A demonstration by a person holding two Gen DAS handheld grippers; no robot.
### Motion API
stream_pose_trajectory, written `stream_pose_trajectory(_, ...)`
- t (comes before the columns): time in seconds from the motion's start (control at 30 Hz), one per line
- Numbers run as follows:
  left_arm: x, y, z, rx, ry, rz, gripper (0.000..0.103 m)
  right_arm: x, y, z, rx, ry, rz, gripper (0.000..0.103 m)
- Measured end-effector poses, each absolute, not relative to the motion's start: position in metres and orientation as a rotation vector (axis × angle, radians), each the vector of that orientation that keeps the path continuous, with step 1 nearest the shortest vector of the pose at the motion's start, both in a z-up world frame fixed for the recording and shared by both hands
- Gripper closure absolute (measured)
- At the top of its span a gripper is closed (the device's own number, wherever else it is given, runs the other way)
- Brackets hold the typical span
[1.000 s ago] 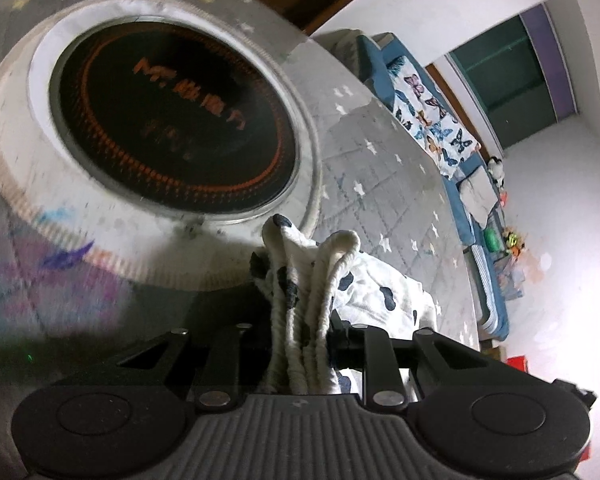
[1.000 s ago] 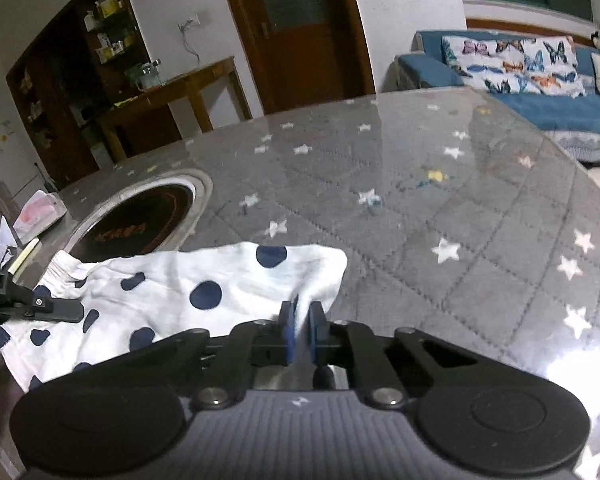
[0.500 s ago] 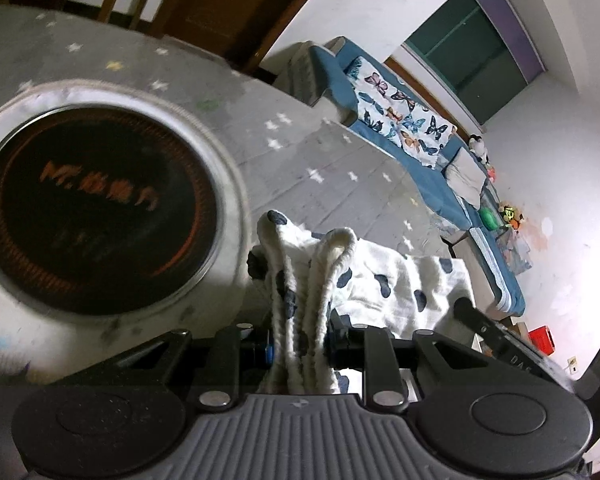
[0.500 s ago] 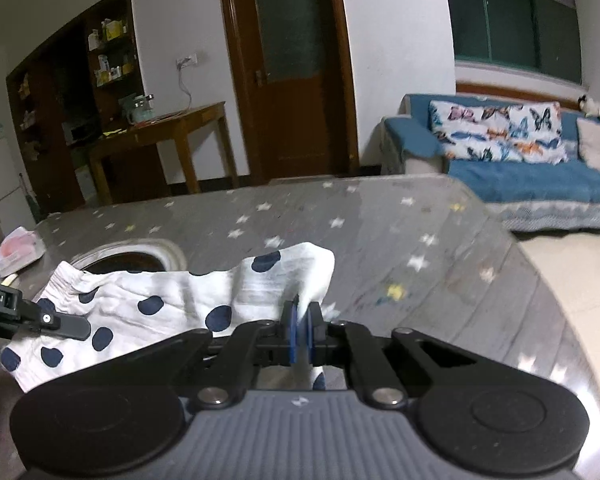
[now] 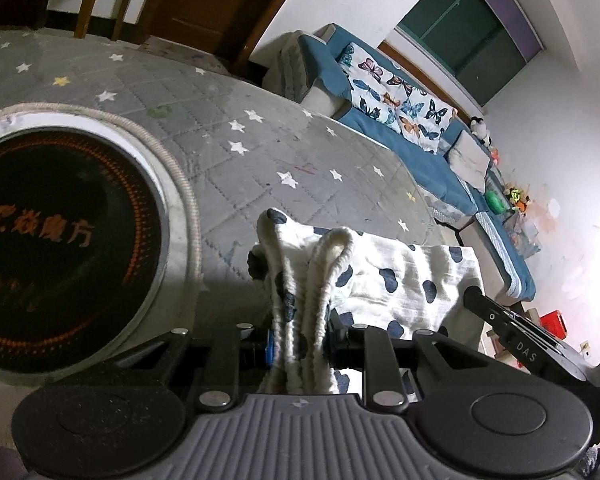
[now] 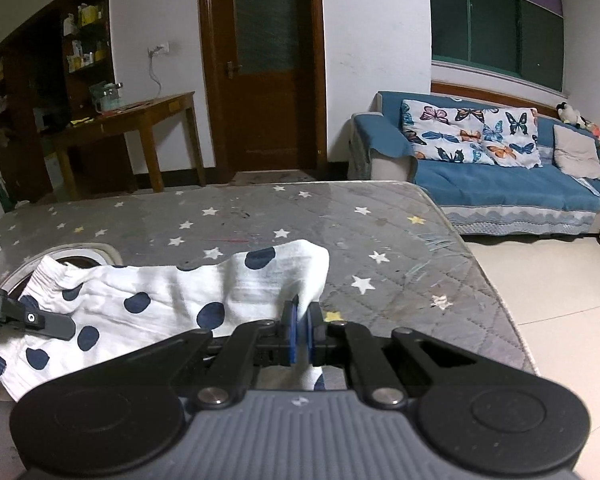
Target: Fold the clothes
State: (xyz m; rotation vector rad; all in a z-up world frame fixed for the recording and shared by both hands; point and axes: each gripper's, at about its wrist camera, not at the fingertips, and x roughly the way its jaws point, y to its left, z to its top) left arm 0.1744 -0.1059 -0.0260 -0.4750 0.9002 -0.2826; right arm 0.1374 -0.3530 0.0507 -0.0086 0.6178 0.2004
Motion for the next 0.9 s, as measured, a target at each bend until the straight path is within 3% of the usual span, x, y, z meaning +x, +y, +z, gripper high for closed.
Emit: stream_pose_trajectory(0.9, 0.204, -0.119, -0.061, -0.380, 0.957, -0.216, 0.075, 0.193, -0.354, -0.013, -0.024, 0.747, 0.166, 0.098)
